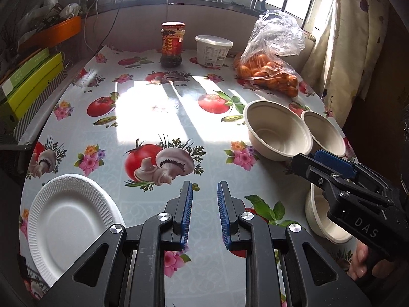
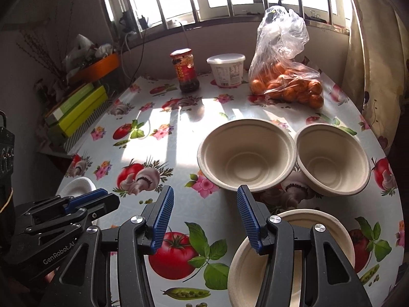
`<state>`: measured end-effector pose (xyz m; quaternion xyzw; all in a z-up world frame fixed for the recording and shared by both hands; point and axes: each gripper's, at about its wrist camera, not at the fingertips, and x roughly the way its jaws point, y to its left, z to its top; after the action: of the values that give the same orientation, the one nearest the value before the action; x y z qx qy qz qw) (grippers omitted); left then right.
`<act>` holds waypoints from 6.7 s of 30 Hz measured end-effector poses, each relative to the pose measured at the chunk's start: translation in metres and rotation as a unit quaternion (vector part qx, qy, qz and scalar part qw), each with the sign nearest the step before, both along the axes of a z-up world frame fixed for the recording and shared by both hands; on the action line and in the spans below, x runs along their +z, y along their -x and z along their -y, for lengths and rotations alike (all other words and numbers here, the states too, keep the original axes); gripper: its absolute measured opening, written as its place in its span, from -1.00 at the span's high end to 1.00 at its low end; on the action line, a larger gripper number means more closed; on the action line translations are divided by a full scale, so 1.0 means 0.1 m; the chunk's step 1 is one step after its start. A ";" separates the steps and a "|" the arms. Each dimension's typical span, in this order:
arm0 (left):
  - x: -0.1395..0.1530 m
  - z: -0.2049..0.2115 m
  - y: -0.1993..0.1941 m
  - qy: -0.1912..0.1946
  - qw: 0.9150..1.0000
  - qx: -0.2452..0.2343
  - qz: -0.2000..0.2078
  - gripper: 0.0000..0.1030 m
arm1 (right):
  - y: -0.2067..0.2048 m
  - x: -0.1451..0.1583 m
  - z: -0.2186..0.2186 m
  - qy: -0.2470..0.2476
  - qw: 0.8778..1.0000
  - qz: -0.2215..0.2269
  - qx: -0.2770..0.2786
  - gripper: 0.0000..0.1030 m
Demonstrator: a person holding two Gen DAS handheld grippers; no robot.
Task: Organize plates and bowls
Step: 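Move both open tools toward the beige paper bowls, then grasp a beige bowl rim with the left tool while the right tool grasps another bowl, then lift and carry the held bowls with both tools toward another beige bowl, then lower the held bowl into a beige bowl with the right tool while the left tool lowers its bowl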
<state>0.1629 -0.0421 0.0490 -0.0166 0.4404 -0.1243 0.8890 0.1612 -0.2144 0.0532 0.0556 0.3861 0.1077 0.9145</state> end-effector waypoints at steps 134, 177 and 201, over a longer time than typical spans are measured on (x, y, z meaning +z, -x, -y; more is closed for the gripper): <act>-0.10 0.48 -0.95 0.095 0.994 -0.029 -0.037 0.84 | -0.44 -0.17 0.80 -0.075 0.994 -0.034 -0.077 0.69; 0.22 0.66 -0.11 0.086 0.992 -0.095 -0.009 0.81 | 0.56 0.31 0.89 -0.077 0.991 0.024 -0.109 0.69; 0.08 0.99 0.22 0.074 0.987 -0.139 -0.028 0.80 | 1.03 0.12 1.19 -0.089 0.984 0.010 -0.156 0.69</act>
<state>0.1404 -0.1415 0.0567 -0.0244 0.4529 -0.2788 0.8465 0.0586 -0.3330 0.0657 0.1949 0.3527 -0.0019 0.9152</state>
